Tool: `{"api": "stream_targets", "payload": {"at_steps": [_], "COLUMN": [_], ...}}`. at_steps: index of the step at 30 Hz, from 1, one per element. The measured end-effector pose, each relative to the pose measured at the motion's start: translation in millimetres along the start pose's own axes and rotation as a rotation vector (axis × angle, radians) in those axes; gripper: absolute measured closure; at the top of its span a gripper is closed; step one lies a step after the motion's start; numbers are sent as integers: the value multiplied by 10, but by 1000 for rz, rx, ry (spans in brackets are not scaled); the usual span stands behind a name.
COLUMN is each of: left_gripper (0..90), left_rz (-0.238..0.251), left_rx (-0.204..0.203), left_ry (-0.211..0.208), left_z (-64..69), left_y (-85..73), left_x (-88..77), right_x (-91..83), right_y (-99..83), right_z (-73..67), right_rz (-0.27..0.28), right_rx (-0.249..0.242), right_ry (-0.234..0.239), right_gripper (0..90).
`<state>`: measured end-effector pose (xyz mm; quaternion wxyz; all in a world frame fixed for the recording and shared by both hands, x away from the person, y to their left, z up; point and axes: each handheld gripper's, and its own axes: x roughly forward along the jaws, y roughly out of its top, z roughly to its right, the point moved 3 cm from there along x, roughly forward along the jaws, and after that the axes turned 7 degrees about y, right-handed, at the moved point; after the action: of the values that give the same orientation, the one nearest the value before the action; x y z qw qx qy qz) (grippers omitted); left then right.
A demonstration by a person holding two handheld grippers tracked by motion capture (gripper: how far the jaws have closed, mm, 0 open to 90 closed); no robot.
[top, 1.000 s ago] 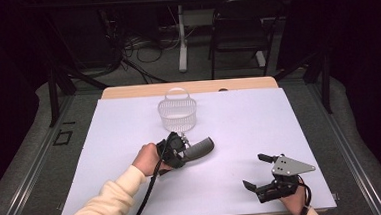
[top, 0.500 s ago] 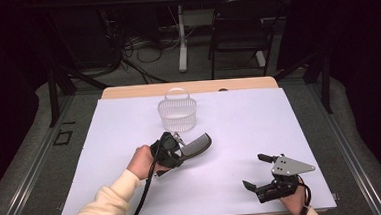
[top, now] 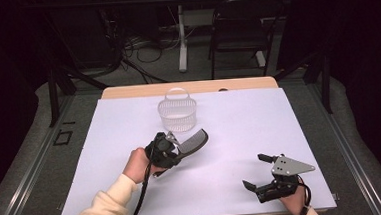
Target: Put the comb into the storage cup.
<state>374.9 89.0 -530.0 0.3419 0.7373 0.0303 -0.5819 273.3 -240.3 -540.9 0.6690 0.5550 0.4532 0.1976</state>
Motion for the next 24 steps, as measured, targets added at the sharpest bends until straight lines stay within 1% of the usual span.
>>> {"api": "stream_targets", "payload": {"at_steps": [4,9,16,18,22,24], "left_gripper": [721,721,721,721,721,721], "left_rz": [26,74,111,124,151,166], "left_rx": [-14,-34,-54,-66,-73,-74], "left_ry": [13,28,40,41,53,51], "left_z": [-18,-32,-64,-67,-77,-77], "left_y": [-36,-80,-132,-151,-184,-198], "left_x": [-22,-50,-71,-70,-78,-84], "right_x": [2,6,8,5,6,6], "right_y": [-2,-4,-5,-5,-7,-8], "right_z": [2,6,8,10,8,5], "right_rz": [-3,-1,-3,-2,0,-4], "right_rx": [0,1,1,0,-1,-2], "right_ry": [-2,-1,-1,-1,-1,1], "right_gripper": [0,0,0,0,0,0]}}
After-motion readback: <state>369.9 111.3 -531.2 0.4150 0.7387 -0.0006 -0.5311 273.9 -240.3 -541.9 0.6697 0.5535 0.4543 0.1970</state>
